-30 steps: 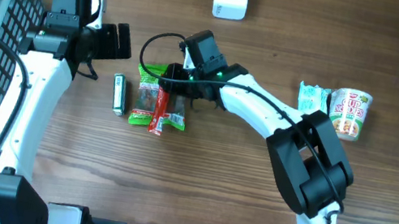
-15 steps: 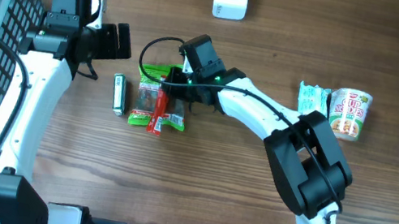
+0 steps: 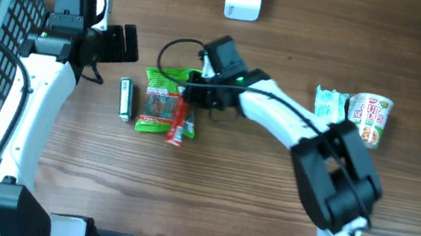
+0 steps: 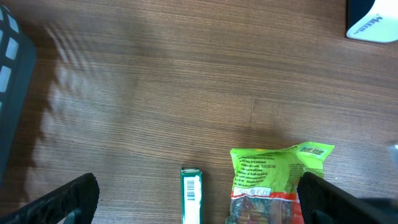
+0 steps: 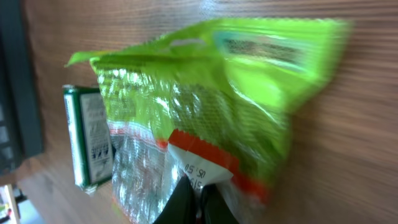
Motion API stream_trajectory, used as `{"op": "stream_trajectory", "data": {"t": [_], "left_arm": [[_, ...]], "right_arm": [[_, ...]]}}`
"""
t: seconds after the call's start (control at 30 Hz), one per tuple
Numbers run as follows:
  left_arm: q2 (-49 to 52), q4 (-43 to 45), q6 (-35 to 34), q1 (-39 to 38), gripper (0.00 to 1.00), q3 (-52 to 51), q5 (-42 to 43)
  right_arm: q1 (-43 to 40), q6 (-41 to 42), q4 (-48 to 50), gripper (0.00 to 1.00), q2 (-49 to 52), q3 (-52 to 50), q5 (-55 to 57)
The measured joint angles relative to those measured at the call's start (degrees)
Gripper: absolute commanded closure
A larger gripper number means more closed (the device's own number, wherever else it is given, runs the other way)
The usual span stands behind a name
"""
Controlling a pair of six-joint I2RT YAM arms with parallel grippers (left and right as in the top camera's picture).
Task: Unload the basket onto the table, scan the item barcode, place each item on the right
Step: 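Grasp the red stick snack and pull it right out of the row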
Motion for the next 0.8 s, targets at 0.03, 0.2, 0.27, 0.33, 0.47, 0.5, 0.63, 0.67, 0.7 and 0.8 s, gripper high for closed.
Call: {"op": "stream_trajectory", "data": {"t": [0.03, 0.2, 0.27, 0.33, 0.47, 0.5, 0.63, 0.67, 0.7, 0.8], "left_arm": [[0.00, 0.00, 0.00, 0.00, 0.00, 0.00, 0.00], [0.00, 0.02, 0.00, 0.00, 0.00, 0.00, 0.00], [0.00, 0.02, 0.00, 0.00, 0.00, 0.00, 0.02], [0.00, 0.00, 0.00, 0.00, 0.00, 0.00, 0.02], [0.00, 0.00, 0.00, 0.00, 0.00, 0.00, 0.00], [0.00, -0.02, 0.00, 0.00, 0.00, 0.00, 0.00], [0.00, 0.00, -0.02, 0.00, 0.00, 0.00, 0.00], [0.00, 0.00, 0.00, 0.00, 0.00, 0.00, 0.00], [0.00, 0.00, 0.00, 0.00, 0.00, 0.00, 0.02], [0.00, 0.00, 0.00, 0.00, 0.00, 0.00, 0.00]], "right_arm": [[-1.27, -0.11, -2.38, 0.96, -2.60, -0.15, -0.04], [-5.95, -0.11, -11.08, 0.96, -12.61, -0.11, -0.39], [-8.13, 0.90, -14.64, 0.96, -16.22, -0.11, -0.44], [-10.19, 2.25, -17.75, 0.96, -18.97, -0.11, -0.26], [-13.33, 6.45, -23.41, 0.96, -23.98, -0.11, 1.11], [-13.66, 7.82, -24.52, 0.96, -24.94, -0.11, 1.77], [-14.03, 17.00, -31.58, 0.96, -29.70, -0.11, 7.93], [-14.01, 20.02, -33.48, 0.96, -31.06, -0.11, 10.23], [-14.01, 22.69, -34.95, 0.96, -32.30, -0.11, 12.02], [-14.01, 29.75, -36.79, 0.96, -34.73, -0.11, 16.63]]}}
